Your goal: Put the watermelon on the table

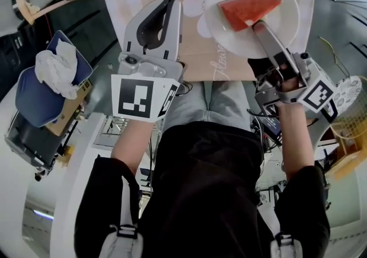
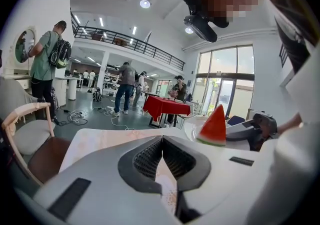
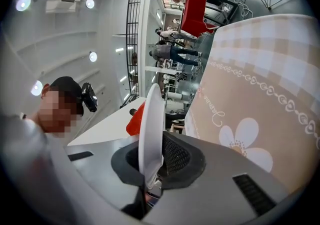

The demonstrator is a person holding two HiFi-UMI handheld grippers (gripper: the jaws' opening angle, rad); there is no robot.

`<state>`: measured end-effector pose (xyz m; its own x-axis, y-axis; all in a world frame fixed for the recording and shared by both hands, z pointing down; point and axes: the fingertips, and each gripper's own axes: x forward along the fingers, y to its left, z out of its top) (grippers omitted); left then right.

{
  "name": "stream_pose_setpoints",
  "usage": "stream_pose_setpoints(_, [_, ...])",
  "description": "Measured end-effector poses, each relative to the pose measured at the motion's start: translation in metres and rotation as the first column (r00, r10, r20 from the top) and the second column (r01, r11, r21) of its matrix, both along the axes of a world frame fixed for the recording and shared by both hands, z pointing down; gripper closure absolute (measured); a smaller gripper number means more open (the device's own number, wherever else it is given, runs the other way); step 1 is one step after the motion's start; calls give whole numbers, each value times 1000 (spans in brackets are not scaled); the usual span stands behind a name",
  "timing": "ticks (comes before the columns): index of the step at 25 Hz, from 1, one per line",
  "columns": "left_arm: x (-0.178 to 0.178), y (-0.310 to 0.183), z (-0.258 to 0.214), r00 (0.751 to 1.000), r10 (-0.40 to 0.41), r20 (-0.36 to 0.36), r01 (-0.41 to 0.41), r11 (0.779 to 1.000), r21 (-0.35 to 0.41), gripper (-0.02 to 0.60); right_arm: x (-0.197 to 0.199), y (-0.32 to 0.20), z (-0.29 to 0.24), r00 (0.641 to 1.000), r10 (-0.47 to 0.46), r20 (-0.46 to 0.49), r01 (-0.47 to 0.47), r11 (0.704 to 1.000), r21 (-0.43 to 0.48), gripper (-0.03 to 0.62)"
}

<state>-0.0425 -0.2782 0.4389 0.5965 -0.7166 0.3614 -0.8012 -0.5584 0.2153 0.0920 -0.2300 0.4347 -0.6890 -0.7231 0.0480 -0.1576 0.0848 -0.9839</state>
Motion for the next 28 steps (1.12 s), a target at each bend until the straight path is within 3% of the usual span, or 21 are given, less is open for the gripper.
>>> stream_pose_setpoints(12, [-11, -13, 22, 1000, -16, 15, 16, 1000, -8, 569, -9, -5, 38, 1000, -17, 0, 17, 1000, -22, 569])
stream_pose_setpoints(28, [-17, 6, 50, 999, -51, 14, 51, 998, -31, 569, -20, 11, 80, 998, -53, -29, 52, 998, -47, 569])
